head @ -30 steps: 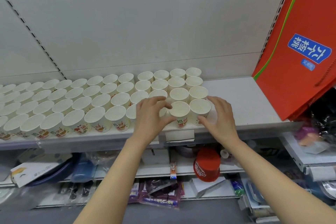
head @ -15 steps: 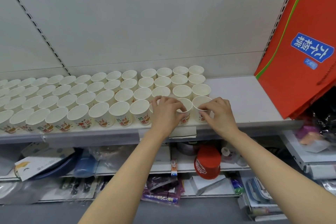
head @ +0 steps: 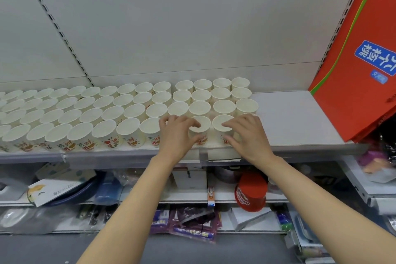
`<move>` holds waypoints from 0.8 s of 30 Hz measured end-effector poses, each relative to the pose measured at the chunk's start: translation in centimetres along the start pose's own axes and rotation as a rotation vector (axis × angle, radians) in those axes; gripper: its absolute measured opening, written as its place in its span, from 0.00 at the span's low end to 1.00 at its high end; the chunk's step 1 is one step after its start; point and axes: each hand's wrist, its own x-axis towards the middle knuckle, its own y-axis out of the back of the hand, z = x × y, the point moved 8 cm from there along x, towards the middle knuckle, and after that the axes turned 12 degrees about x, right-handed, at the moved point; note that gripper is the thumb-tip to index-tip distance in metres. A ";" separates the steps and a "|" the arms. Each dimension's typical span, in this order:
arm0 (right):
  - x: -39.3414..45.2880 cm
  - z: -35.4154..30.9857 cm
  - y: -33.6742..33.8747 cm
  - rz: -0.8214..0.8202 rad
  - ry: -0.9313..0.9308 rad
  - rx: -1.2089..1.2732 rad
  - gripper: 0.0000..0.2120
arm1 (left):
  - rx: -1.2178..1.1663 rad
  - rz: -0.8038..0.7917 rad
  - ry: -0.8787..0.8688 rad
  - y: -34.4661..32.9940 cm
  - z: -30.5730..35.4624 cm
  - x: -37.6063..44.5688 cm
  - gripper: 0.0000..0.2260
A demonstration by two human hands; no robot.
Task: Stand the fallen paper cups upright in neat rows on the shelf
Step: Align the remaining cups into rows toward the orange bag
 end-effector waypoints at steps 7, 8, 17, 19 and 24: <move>0.6 -0.4 -1.3 0.013 -0.041 -0.045 0.05 | -0.004 -0.063 -0.055 -1.3 1.5 0.9 0.09; 0.6 -0.3 -1.3 0.018 -0.058 -0.051 0.05 | -0.008 -0.058 -0.058 -1.3 1.7 1.0 0.10; 1.2 -4.6 -2.9 0.074 0.021 -0.031 0.10 | -0.001 0.062 0.096 0.6 -6.4 -1.3 0.17; 1.8 -5.3 -4.2 0.045 0.039 -0.039 0.09 | 0.044 -0.014 0.089 0.0 -7.3 -1.6 0.15; 2.5 -4.8 -5.9 0.027 0.044 -0.038 0.07 | 0.068 -0.050 0.068 -0.7 -6.4 -1.0 0.08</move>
